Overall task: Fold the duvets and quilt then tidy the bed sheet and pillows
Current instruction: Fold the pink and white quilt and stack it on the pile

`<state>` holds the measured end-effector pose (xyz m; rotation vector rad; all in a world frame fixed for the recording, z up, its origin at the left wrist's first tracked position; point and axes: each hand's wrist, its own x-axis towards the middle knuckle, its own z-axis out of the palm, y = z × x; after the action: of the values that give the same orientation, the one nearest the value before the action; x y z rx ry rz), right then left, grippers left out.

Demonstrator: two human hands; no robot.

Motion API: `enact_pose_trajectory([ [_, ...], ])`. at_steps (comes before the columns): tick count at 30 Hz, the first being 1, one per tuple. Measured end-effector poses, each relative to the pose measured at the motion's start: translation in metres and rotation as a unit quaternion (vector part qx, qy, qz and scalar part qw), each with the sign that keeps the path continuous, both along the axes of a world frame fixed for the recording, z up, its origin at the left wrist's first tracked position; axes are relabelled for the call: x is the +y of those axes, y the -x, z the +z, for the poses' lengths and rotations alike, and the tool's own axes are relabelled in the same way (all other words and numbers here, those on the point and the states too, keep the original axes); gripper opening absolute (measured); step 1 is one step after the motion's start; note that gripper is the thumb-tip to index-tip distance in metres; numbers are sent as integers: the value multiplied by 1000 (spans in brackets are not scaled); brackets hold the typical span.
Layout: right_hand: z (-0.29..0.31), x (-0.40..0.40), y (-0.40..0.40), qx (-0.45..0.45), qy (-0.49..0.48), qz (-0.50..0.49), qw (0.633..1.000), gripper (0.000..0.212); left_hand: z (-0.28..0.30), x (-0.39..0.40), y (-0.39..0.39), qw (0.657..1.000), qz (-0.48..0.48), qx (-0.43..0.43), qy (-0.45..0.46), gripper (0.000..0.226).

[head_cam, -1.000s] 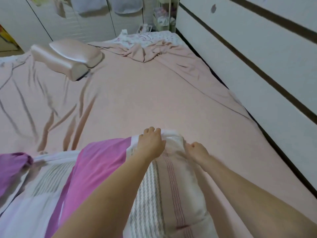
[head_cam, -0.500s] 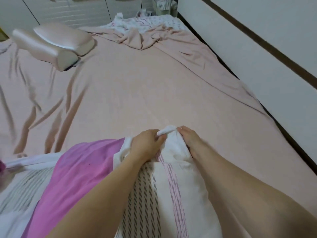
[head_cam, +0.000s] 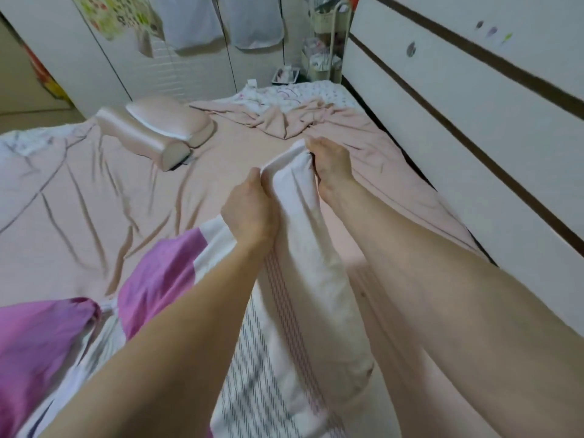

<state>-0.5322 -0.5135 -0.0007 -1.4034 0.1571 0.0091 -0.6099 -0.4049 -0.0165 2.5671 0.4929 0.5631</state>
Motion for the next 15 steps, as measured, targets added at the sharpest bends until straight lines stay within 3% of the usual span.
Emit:
enact_pose_trajectory([
  [2, -18, -7, 10, -2, 72, 20, 997, 17, -9, -7, -1, 995, -8, 86, -46, 20],
  [4, -53, -20, 39, 53, 117, 74, 989, 20, -29, -20, 12, 979, -39, 177, -93, 34],
  [8, -143, -95, 134, 187, 330, 144, 914, 22, -72, -74, 84, 926, -197, 288, -144, 40],
  [15, -227, -211, 347, 380, 345, 187, 837, 24, -112, -128, 211, 817, -383, 380, -203, 46],
])
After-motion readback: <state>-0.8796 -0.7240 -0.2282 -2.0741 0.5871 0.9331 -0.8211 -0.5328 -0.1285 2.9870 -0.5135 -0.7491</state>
